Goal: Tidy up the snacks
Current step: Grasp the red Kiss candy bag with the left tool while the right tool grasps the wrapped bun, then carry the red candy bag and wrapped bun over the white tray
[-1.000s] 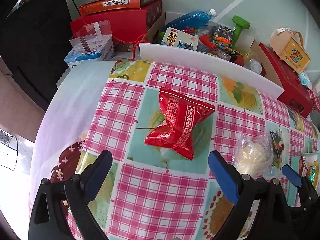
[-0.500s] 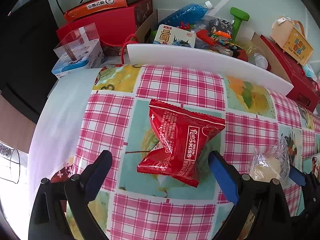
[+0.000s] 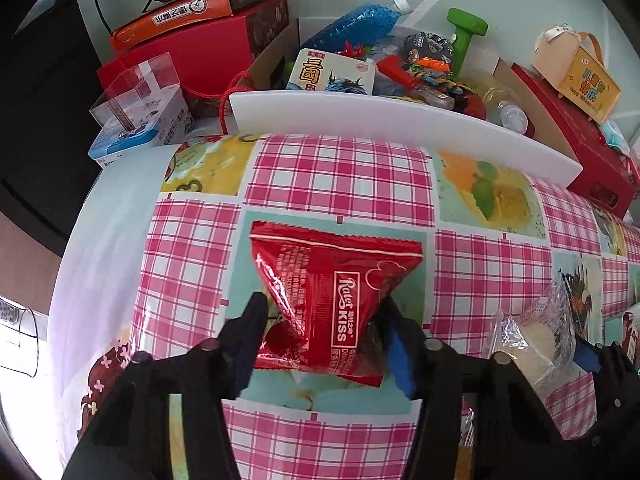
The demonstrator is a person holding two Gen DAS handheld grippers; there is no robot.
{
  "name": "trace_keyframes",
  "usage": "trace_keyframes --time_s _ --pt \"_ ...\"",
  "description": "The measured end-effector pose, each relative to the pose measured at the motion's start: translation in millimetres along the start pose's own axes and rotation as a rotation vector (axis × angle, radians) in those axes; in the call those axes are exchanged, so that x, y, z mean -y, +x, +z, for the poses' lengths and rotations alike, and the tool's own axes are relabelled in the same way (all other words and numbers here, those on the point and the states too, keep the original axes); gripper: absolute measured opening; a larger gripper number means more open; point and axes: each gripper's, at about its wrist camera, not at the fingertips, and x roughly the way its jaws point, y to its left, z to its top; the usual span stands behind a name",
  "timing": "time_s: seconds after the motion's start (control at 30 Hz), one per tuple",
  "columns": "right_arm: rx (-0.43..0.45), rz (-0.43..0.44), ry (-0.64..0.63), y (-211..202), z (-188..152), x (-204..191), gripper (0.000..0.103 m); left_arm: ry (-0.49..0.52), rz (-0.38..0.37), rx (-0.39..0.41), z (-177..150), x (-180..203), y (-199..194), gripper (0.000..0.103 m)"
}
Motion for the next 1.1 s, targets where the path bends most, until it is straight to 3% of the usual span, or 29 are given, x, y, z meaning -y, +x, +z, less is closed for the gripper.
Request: trace_keyframes --time_s 0.3,0.57,0.93,1.1 --pt "0.016 0.001 0.035 -11 -2 13 0.088 -0.072 0.011 -0.054 -15 2 -14 0.043" --pt "0.032 0.004 0.064 -31 -13 28 0.082 -0.189 -0.005 -0.057 -40 4 -36 0.043" --pt "0.071 -0.004 0.149 -84 -55 60 0.082 -0.269 -0.025 -0.026 -80 26 -73 0.043" --pt "0.075 -0.020 0.182 -103 -78 72 0.082 -0.253 -0.040 -0.014 -96 44 -90 0.043"
